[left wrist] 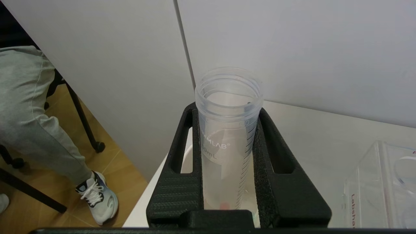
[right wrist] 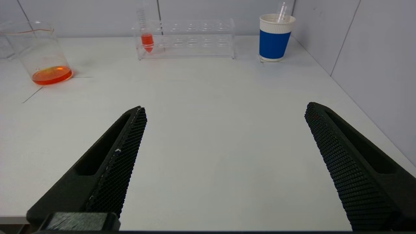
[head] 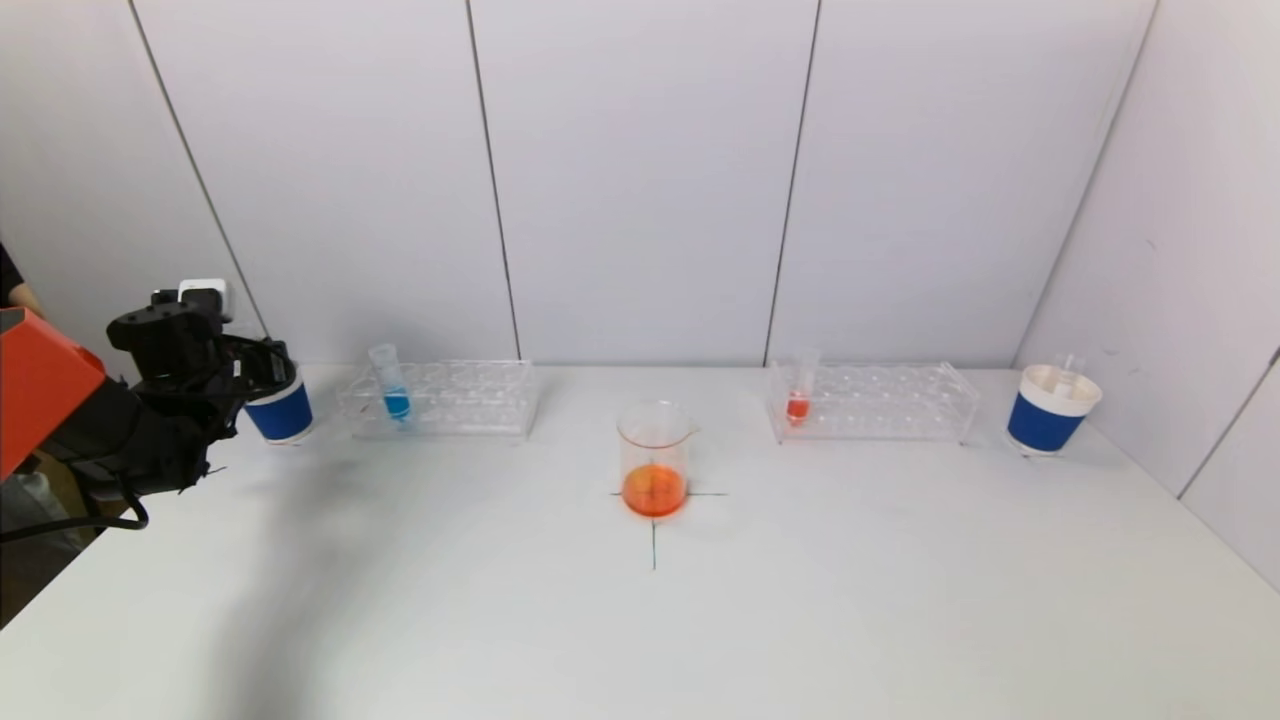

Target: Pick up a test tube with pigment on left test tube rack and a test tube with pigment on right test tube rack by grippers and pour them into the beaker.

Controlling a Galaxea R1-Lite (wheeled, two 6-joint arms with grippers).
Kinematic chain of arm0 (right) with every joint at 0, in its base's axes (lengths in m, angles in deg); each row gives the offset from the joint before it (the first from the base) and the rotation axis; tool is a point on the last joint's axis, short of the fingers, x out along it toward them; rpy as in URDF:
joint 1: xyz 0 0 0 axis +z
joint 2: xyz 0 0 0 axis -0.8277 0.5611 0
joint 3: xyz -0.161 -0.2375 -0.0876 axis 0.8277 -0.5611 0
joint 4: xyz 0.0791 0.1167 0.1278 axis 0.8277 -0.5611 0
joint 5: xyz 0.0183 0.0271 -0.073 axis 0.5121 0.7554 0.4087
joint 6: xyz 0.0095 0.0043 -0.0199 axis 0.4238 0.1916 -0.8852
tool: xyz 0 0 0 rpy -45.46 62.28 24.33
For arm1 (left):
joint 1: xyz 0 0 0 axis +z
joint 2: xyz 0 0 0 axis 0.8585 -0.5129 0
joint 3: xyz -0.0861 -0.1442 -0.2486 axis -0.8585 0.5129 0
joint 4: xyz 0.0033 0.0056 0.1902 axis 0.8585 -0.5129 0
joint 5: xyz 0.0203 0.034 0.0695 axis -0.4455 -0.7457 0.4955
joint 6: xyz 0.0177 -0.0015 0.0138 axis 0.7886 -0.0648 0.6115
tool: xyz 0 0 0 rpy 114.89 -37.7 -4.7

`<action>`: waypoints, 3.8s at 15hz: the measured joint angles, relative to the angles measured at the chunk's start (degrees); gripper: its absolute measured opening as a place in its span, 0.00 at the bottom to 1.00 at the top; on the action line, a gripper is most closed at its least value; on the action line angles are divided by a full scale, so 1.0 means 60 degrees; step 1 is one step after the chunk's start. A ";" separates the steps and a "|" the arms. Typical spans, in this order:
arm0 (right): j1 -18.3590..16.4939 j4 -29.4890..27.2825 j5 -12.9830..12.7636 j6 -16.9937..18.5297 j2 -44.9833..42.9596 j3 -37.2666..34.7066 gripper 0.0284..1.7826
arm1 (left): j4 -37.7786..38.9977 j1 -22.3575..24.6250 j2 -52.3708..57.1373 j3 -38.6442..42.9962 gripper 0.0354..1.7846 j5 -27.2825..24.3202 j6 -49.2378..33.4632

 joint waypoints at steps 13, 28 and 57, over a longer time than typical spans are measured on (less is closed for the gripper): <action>0.0000 0.0000 0.0000 0.0000 0.0000 0.0000 0.99 | 0.0106 0.0000 -0.0008 0.0010 0.93 -0.0018 -0.0006; 0.0000 0.0000 0.0000 0.0000 0.0000 0.0000 0.99 | -0.0902 -0.0565 0.1544 0.0018 0.99 -0.0303 -0.0372; 0.0000 0.0000 0.0000 -0.0004 0.0000 0.0000 0.99 | -0.8720 -0.1532 1.5978 0.6138 0.99 -0.1997 -0.2038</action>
